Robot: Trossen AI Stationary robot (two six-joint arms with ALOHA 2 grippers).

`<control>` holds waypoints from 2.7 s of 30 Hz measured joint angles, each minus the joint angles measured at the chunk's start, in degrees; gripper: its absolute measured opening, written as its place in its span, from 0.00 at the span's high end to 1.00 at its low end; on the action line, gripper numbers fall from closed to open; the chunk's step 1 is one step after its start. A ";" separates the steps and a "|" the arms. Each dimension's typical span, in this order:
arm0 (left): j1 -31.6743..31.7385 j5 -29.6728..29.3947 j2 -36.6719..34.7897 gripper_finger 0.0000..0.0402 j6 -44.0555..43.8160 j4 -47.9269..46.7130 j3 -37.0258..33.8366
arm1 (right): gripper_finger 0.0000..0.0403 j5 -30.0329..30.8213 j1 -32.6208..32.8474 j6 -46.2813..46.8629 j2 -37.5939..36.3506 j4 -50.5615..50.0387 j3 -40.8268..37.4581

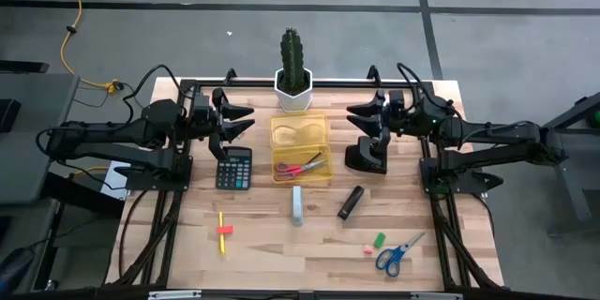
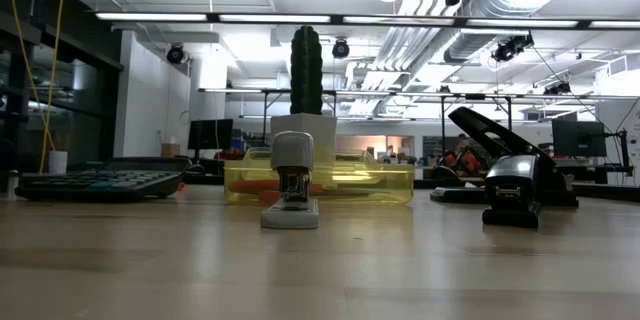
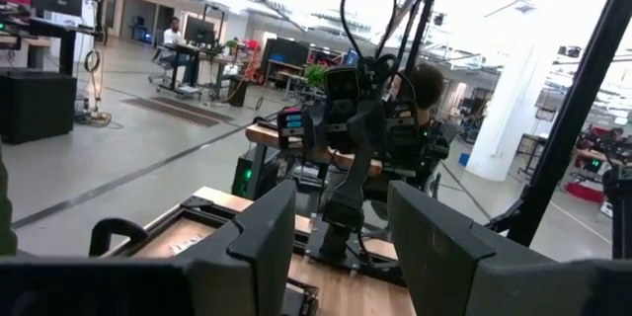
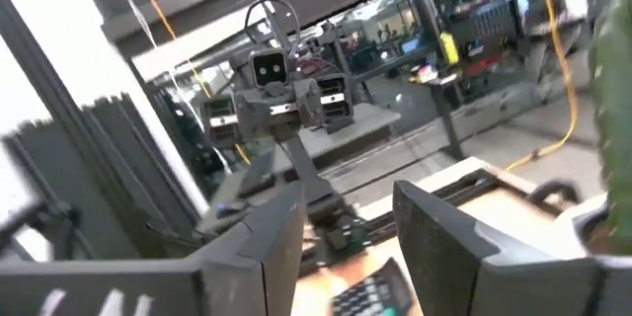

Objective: Pick & place school supplies into a supply box
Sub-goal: Put the blue scissors into the yellow supply box

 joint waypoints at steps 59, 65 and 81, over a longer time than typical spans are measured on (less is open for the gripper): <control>0.07 -1.66 0.01 0.63 3.01 0.02 0.04 | 0.63 -14.45 59.65 112.50 31.23 -50.85 2.69; 0.07 -1.75 0.00 0.63 2.99 0.09 0.04 | 0.63 -12.92 59.69 109.51 31.23 -53.36 2.69; 0.07 -1.75 0.00 0.63 2.49 0.37 0.04 | 0.63 -12.79 59.77 99.76 37.03 -53.52 2.92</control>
